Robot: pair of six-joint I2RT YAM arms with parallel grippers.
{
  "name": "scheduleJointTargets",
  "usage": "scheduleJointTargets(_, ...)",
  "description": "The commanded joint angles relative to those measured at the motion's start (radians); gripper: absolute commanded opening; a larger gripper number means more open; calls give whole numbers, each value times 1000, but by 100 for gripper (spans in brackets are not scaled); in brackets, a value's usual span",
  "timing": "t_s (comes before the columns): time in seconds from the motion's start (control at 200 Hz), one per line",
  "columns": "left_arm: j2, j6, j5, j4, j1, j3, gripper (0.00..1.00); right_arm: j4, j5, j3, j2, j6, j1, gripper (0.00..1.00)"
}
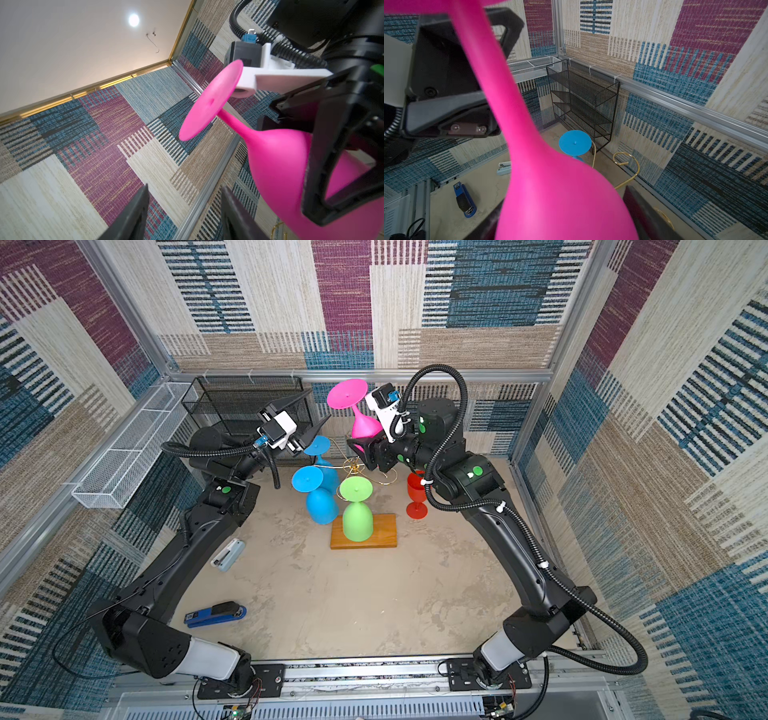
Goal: Take the wine glass off the wine glass rack
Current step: Pick up the wine glass from the wine glass rack.
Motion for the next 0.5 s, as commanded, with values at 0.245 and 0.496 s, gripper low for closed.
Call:
scheduleJointTargets(0.245, 14, 144, 73, -28, 1, 39, 54, -30, -70, 20, 30, -3, 1, 43)
scheduleJointTargets(0.496, 28, 159, 97, -39, 0, 65, 53, -41, -89, 29, 40, 0, 4, 42)
